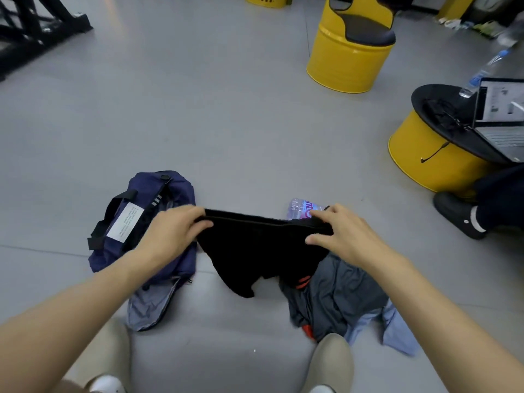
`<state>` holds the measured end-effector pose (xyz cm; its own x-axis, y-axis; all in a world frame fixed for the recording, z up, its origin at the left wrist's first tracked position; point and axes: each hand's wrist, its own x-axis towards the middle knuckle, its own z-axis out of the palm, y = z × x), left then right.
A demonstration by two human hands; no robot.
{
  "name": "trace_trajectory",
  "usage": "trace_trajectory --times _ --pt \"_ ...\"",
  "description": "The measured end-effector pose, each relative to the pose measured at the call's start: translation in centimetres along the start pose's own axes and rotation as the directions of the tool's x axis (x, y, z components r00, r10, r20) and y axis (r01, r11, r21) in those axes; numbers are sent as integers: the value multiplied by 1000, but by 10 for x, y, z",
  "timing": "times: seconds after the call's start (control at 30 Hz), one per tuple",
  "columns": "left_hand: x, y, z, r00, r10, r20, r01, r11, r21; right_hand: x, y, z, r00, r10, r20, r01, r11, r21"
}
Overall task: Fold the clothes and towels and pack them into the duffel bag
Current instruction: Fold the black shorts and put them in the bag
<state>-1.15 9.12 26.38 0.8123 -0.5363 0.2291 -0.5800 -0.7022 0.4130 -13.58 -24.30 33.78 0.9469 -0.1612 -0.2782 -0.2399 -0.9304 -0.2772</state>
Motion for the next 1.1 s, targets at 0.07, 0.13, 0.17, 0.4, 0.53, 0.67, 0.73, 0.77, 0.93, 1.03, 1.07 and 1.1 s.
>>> trace_trajectory --times 0.07,0.13,0.17,0.4,0.53,0.67,0.73,0.77,0.93,1.03,1.07,1.1 --pt "8 6 -17 998 -45 -46 40 994 -105 4 -5 -1 994 -23 -109 16 998 -62" --pt "15 8 -29 991 -105 -80 91 982 -163 8 -10 -4 986 -25 -165 15 998 -61" --pt "17 7 -34 988 -127 -90 109 978 -176 10 -12 -4 984 -24 -178 16 999 -49" --pt "24 -5 -54 992 -127 -23 121 977 -177 19 -21 3 953 -49 -299 38 998 -40" --pt "25 -12 -59 995 -98 -27 96 993 -71 22 -27 8 982 -56 -178 43 996 -80" --pt "33 -17 -61 990 -132 -48 130 990 -56 28 -36 17 980 -111 -163 89 987 -132" --pt "38 -21 -60 985 -168 -39 166 985 -44 34 -36 23 976 -163 -144 136 974 -180" --pt "39 -24 -58 984 -175 -20 175 984 -16 37 -34 27 977 -171 -126 145 970 -193" --pt "45 -40 -41 962 -234 142 229 972 52 66 -24 35 987 -151 -53 131 951 -280" --pt "59 -46 -31 948 -277 158 280 960 3 95 -25 24 988 -143 -51 127 963 -237" --pt "67 -46 -30 946 -288 149 292 956 -9 104 -26 18 990 -126 -63 110 971 -211" --pt "78 -46 -31 947 -293 129 298 954 -22 114 -26 11 990 -106 -89 87 978 -188"
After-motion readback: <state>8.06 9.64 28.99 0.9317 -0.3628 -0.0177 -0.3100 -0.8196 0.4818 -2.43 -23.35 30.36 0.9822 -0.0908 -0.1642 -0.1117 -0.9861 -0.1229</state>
